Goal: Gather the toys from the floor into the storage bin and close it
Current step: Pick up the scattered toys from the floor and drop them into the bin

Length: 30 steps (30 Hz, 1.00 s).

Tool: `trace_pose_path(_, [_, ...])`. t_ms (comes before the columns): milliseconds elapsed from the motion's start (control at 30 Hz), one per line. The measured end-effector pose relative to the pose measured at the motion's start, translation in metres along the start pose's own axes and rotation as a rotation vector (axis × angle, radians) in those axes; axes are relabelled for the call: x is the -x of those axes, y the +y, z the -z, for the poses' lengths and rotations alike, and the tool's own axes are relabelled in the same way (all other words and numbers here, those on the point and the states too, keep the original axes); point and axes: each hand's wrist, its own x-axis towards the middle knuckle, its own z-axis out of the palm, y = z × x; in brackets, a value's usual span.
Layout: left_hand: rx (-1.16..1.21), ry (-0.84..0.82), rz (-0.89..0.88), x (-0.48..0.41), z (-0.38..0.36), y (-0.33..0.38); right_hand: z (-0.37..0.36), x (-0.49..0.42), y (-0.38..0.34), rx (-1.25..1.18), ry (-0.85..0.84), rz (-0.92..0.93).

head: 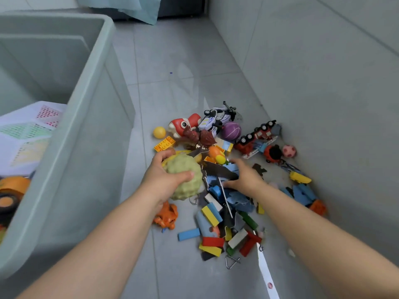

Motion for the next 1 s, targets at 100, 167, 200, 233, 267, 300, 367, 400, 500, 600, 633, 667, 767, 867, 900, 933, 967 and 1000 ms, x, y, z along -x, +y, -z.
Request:
trace_pose_path(100, [0.002, 0.012, -0.005, 0.002, 0.007, -0.001, 0.002, -0.001, -0.005, -0.039, 0.021, 0.010])
trace_pose_path(167, [-0.008, 0.006, 0.014, 0.002, 0.009, -0.002, 0.003, 0.002, -0.003, -0.035, 0.050, 0.029])
trace_pose_path(200, [-0.012, -0.001, 0.029, 0.002, 0.008, -0.001, 0.003, 0.006, -0.001, -0.037, 0.072, 0.044])
trace_pose_path(233, [-0.012, -0.008, 0.042, 0.002, 0.007, -0.002, 0.005, 0.011, 0.002, -0.058, 0.093, 0.057])
trace_pose_path(267, [-0.012, -0.019, 0.048, 0.002, 0.005, -0.001, 0.007, 0.017, 0.005, -0.110, 0.114, 0.071])
trace_pose_path(300, [-0.012, -0.029, 0.050, 0.003, 0.002, -0.001, 0.011, 0.023, 0.008, -0.187, 0.141, 0.082])
trace_pose_path(367, [-0.016, -0.058, 0.034, 0.006, -0.005, 0.002, 0.023, 0.038, 0.010, -0.339, 0.215, 0.095])
trace_pose_path(400, [-0.021, -0.072, 0.019, 0.009, -0.008, 0.004, 0.030, 0.045, 0.009, -0.387, 0.240, 0.091])
trace_pose_path(500, [-0.009, -0.106, -0.037, 0.018, -0.016, 0.016, 0.049, 0.064, 0.001, -0.445, 0.285, 0.102])
trace_pose_path(600, [-0.002, -0.128, -0.092, 0.029, -0.015, 0.029, 0.058, 0.079, -0.013, -0.472, 0.334, 0.108])
trace_pose_path(633, [0.007, -0.142, -0.099, 0.033, -0.013, 0.033, 0.059, 0.083, -0.019, -0.493, 0.348, 0.107])
trace_pose_path(667, [0.013, -0.155, -0.105, 0.035, -0.014, 0.037, 0.061, 0.085, -0.021, -0.536, 0.352, 0.095])
trace_pose_path(767, [0.058, -0.146, -0.144, 0.047, 0.001, 0.052, 0.060, 0.093, -0.044, -0.693, 0.343, 0.074])
trace_pose_path(867, [0.103, -0.135, -0.189, 0.058, 0.033, 0.081, 0.062, 0.097, -0.076, -0.801, 0.329, 0.059])
trace_pose_path(900, [0.114, -0.137, -0.214, 0.063, 0.049, 0.094, 0.064, 0.098, -0.091, -0.838, 0.315, 0.067])
trace_pose_path(933, [0.121, -0.130, -0.251, 0.068, 0.068, 0.109, 0.068, 0.100, -0.108, -0.871, 0.299, 0.089])
trace_pose_path(967, [0.122, -0.113, -0.296, 0.073, 0.090, 0.123, 0.074, 0.103, -0.128, -0.897, 0.287, 0.128])
trace_pose_path(1000, [0.118, -0.087, -0.345, 0.079, 0.114, 0.136, 0.080, 0.108, -0.150, -0.896, 0.280, 0.192])
